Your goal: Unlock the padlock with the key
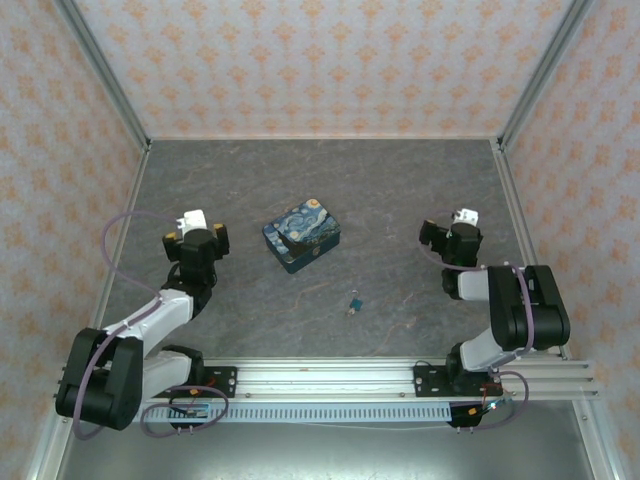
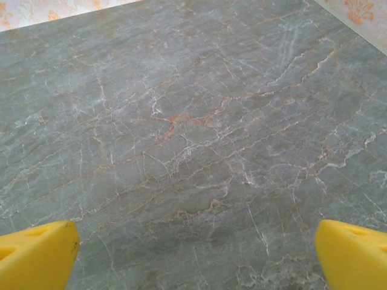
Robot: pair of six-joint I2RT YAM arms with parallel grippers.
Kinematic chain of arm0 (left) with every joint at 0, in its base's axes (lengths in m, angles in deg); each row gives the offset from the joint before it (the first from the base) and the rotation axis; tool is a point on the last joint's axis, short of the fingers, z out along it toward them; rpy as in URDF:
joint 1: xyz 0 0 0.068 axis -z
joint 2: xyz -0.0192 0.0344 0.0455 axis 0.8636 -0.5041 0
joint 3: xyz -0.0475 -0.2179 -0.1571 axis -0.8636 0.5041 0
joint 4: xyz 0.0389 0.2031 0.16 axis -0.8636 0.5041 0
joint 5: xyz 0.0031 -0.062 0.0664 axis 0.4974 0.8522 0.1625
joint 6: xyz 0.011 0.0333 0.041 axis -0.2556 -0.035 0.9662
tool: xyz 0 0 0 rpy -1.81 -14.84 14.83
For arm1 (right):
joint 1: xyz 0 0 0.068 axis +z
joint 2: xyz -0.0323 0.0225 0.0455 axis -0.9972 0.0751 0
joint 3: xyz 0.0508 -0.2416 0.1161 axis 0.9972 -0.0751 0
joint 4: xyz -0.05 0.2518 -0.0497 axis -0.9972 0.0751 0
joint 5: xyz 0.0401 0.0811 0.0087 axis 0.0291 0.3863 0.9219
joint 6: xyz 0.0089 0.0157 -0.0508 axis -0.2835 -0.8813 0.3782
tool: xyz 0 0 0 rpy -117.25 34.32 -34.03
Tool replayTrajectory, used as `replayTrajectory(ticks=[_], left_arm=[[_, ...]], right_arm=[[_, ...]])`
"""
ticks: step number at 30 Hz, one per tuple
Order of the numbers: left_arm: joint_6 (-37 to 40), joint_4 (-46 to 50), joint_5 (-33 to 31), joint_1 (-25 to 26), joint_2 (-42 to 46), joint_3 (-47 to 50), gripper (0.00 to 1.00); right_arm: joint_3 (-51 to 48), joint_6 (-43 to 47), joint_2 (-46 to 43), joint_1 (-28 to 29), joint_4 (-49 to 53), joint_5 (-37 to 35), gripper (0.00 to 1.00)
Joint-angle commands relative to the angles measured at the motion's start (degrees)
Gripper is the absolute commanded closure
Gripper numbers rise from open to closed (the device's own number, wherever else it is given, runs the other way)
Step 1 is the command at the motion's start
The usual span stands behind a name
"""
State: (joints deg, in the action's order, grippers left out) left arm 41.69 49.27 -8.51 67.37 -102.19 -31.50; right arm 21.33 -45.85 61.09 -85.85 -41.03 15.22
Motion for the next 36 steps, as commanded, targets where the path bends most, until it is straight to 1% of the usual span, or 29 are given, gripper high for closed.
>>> replayTrajectory(ticks=[1, 3, 7, 11, 13, 17, 18, 36], left_arm=[[2.04, -10.08, 3.15, -1.15, -3.30, 1.45, 0.03], [2.46, -14.06, 3.65, -1.36, -6.39, 1.42, 0.03], [3.63, -18.93, 8.37, -2.18, -11.67, 0.28, 0.03], [4.37, -25.45, 9.94, -2.39, -17.52, 1.29, 0.03], [4.27, -26.89, 10.05, -2.56, -19.62, 1.03, 0.03], [2.60, -19.29, 11.71, -4.25, -19.98, -3.38, 0.03], [2.38, -18.03, 12.48, -4.68, -19.96, -3.69, 0.00], [2.46, -18.42, 12.45, -4.74, -20.04, -3.66, 0.00]], right_arm=[[1.61, 0.89, 0.04, -0.34, -1.26, 1.28, 0.01], [1.63, 0.87, 0.10, -0.36, -1.43, 1.31, 0.01], [1.71, 0.92, 0.01, -0.35, -1.10, 1.29, 0.01], [1.73, 1.00, 0.03, -0.36, -1.10, 1.31, 0.01], [1.71, 0.97, 0.02, -0.36, -1.10, 1.32, 0.01], [1.71, 0.94, 0.03, -0.36, -1.09, 1.16, 0.01], [1.71, 0.96, 0.02, -0.36, -1.08, 1.22, 0.01], [1.62, 1.21, 0.00, -0.01, -1.12, 0.48, 0.01]])
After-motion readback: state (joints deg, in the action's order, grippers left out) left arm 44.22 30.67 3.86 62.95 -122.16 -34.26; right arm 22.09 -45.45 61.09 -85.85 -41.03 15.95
